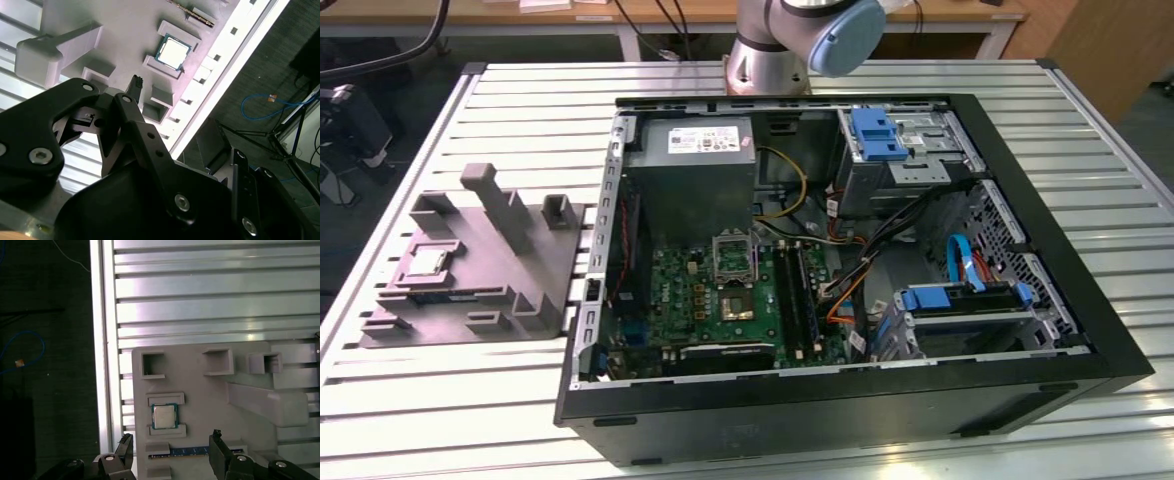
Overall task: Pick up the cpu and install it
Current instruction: 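Pick up the cpu and move it towards the insertion slot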
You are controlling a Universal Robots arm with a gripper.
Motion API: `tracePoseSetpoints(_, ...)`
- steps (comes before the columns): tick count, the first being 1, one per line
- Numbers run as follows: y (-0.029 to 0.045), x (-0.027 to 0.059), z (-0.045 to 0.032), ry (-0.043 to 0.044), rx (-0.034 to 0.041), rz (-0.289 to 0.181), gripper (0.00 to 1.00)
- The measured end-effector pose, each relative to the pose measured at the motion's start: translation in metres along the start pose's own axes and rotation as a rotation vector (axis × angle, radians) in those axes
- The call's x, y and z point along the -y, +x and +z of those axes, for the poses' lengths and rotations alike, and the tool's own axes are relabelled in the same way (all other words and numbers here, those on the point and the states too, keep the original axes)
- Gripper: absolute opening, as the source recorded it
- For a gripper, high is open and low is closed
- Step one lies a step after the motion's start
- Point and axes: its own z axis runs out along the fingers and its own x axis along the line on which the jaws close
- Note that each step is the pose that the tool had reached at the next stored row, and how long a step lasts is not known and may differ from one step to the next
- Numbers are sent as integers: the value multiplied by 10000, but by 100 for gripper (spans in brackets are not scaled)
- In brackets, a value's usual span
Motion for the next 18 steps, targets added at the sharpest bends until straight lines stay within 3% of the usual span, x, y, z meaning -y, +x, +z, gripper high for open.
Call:
tracePoseSetpoints(10, 1, 1, 27, 1, -1, 1, 71)
tracePoseSetpoints(11, 4, 6, 139, 1, 0, 0, 71)
tracePoseSetpoints(18, 4, 7, 150, 2, 0, 0, 71)
